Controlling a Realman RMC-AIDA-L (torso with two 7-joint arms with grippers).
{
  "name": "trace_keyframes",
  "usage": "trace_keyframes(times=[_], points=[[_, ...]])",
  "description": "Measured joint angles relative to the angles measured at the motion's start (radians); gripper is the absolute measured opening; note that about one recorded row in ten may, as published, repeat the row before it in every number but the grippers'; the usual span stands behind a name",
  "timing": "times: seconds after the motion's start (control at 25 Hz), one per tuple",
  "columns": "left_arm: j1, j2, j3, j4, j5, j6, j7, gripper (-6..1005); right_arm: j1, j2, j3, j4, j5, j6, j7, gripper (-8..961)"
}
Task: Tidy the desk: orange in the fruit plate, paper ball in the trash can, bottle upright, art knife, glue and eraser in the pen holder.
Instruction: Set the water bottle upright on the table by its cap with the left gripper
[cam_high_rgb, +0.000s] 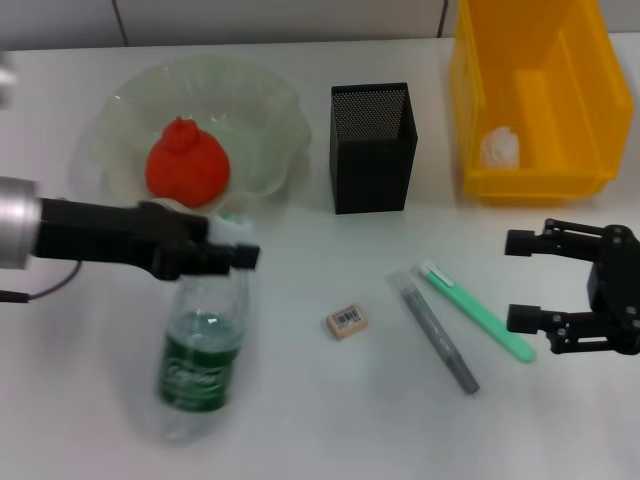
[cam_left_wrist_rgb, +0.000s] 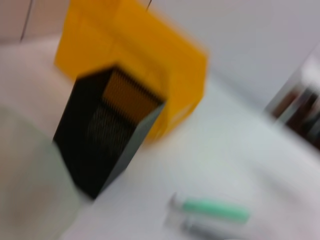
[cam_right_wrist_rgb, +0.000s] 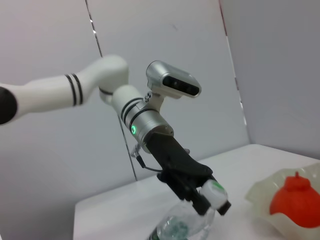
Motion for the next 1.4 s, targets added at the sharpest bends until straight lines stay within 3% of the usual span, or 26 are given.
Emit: trace_keyframes(times=[0.12, 0.28, 0.48, 0.64, 0.84, 1.4], points=[[-0.026, 0.027, -0.193, -0.172, -0.021, 0.103, 0.166, 485, 0.011, 0.008, 0.000, 0.007, 0.000, -0.003, 0.012, 842], [-0.002, 0.042, -0.335, -0.306, -0.072, 0.198, 0.383, 497, 0.019, 0.015, 0.000, 0.012, 0.001, -0.007, 0.023, 842], [0.085, 0.026, -0.390, -0.455, -0.221, 0.260, 0.753, 512, 0.027, 0.031, 0.003, 0.023, 0.001, -0.008, 0.034, 842], [0.166, -0.012, -0.414, -0.573, -0.357, 0.237, 1.086, 524, 0.032, 0.052, 0.014, 0.048, 0.002, -0.008, 0.024, 842], [0.199, -0.017, -0.434, -0.775, -0.480, 0.208, 1.426, 538, 0.036, 0.071, 0.014, 0.064, 0.003, -0.005, 0.013, 842], [0.154, -0.021, -0.441, -0.853, -0.534, -0.007, 1.518, 580, 0.102, 0.078, 0.000, 0.212, 0.030, -0.009, -0.042, 843]])
